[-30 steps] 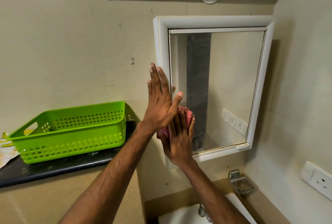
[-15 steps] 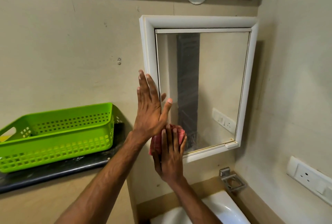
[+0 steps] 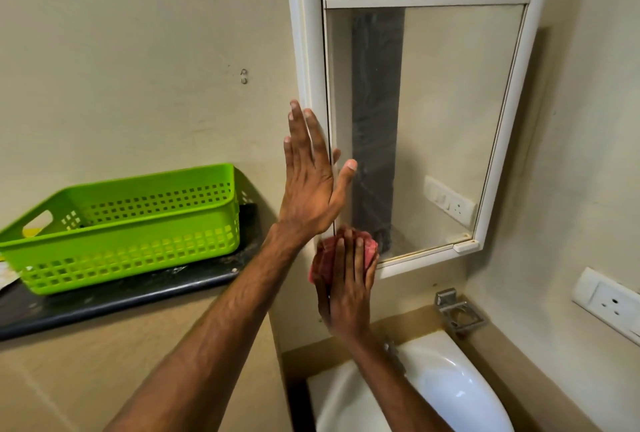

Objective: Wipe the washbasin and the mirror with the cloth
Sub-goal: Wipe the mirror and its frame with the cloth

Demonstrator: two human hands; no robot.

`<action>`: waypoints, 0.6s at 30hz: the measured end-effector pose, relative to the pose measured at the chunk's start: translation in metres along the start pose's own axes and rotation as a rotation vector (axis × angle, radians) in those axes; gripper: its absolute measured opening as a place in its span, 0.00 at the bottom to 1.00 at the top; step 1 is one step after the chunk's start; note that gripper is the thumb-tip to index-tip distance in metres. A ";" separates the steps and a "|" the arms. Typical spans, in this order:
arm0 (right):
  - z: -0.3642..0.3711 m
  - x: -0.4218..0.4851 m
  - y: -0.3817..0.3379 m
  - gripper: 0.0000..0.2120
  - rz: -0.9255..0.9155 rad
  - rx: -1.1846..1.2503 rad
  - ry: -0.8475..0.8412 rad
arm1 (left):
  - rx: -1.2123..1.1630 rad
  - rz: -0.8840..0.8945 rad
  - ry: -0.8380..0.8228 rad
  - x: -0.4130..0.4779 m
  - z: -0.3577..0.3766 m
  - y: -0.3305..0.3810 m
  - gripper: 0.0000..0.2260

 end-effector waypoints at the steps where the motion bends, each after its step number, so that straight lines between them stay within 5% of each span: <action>1: 0.005 -0.009 0.004 0.37 0.022 -0.008 -0.028 | 0.004 0.000 0.002 0.000 0.000 0.000 0.41; 11: -0.028 0.064 -0.014 0.41 0.040 0.084 0.131 | -0.027 -0.015 0.004 -0.003 -0.001 0.001 0.40; 18: 0.007 -0.029 0.003 0.35 0.147 0.103 0.095 | -0.033 -0.017 0.008 -0.008 0.003 0.000 0.39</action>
Point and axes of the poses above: each hand's wrist, its own x-axis towards the middle knuckle, its own z-axis out of the palm, y = z × x, the point moved 8 cm from there along x, towards the middle knuckle, and after that the axes turned 9 degrees about -z, right-handed, at the moved point
